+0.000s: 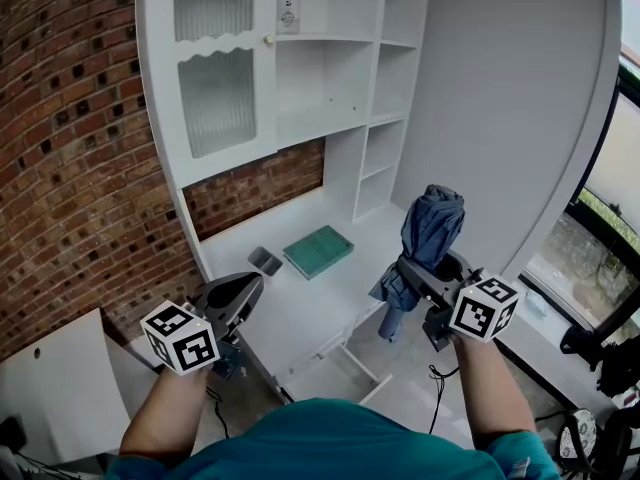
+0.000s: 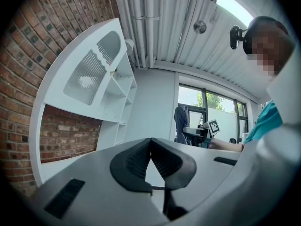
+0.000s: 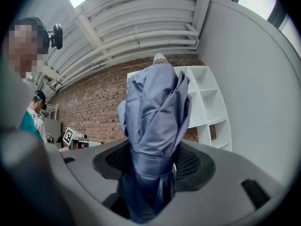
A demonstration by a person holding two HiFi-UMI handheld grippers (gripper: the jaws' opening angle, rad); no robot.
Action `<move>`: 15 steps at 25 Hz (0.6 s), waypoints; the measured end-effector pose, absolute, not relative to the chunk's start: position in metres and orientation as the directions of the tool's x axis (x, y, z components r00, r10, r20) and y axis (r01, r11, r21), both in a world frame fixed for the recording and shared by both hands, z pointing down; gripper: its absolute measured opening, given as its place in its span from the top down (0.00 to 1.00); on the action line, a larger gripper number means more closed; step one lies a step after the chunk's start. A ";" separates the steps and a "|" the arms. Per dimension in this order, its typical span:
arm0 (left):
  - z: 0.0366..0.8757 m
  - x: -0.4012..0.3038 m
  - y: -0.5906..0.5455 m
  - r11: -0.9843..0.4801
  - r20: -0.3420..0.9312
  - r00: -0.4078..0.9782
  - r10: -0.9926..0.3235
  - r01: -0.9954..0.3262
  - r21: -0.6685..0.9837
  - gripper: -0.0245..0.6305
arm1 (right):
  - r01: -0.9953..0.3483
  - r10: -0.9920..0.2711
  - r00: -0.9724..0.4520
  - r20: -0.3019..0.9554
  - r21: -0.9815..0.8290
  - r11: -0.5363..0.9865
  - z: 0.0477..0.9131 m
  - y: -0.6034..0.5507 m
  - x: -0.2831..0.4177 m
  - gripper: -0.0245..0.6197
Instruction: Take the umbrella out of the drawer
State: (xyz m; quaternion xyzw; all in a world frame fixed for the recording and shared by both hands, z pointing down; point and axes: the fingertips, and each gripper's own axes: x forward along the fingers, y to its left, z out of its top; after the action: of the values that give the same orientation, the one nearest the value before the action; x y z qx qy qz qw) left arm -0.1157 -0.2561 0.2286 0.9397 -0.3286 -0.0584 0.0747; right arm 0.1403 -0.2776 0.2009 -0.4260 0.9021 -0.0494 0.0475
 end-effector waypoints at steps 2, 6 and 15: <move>0.227 -0.115 -0.256 -0.774 -0.063 0.778 -0.625 -0.608 0.174 0.94 | -0.763 -0.772 -0.633 -0.046 -0.129 0.633 0.201 -0.278 0.140 0.53; 0.226 -0.114 -0.255 -0.777 -0.067 0.780 -0.623 -0.606 0.170 0.94 | -0.762 -0.771 -0.636 -0.045 -0.120 0.636 0.199 -0.278 0.140 0.53; 0.224 -0.114 -0.256 -0.784 -0.074 0.786 -0.614 -0.597 0.170 0.94 | -0.760 -0.770 -0.636 -0.059 -0.126 0.638 0.196 -0.279 0.139 0.53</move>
State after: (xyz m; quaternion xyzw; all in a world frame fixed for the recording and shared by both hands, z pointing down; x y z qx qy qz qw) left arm -0.1143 -0.2560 0.2237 0.9425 -0.3210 -0.0626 0.0687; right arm 0.1389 -0.2787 0.1957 -0.4233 0.9033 -0.0445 0.0535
